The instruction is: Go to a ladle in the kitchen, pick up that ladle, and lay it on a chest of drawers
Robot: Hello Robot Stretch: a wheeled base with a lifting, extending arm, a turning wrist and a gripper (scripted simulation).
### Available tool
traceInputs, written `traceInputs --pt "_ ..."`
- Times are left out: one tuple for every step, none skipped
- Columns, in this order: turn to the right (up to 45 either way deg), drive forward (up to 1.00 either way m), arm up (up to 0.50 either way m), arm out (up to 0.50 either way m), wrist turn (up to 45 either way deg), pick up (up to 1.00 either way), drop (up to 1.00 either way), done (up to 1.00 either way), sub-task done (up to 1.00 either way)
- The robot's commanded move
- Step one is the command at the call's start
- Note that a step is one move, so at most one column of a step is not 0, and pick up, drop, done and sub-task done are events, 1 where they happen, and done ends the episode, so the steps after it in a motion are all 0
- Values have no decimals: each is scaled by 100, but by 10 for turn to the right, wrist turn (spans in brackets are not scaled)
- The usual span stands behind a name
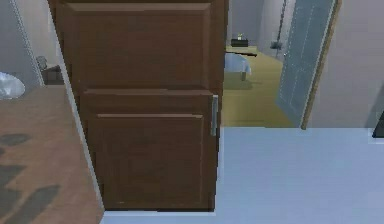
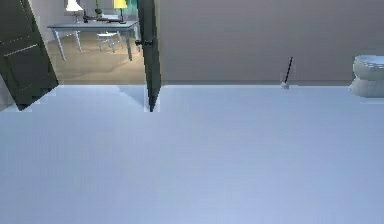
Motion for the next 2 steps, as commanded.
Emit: traceInputs --pt "-450 0 0 0 0 0 0 0 0" --pt "-390 0 0 0 0 0 0 0 0"
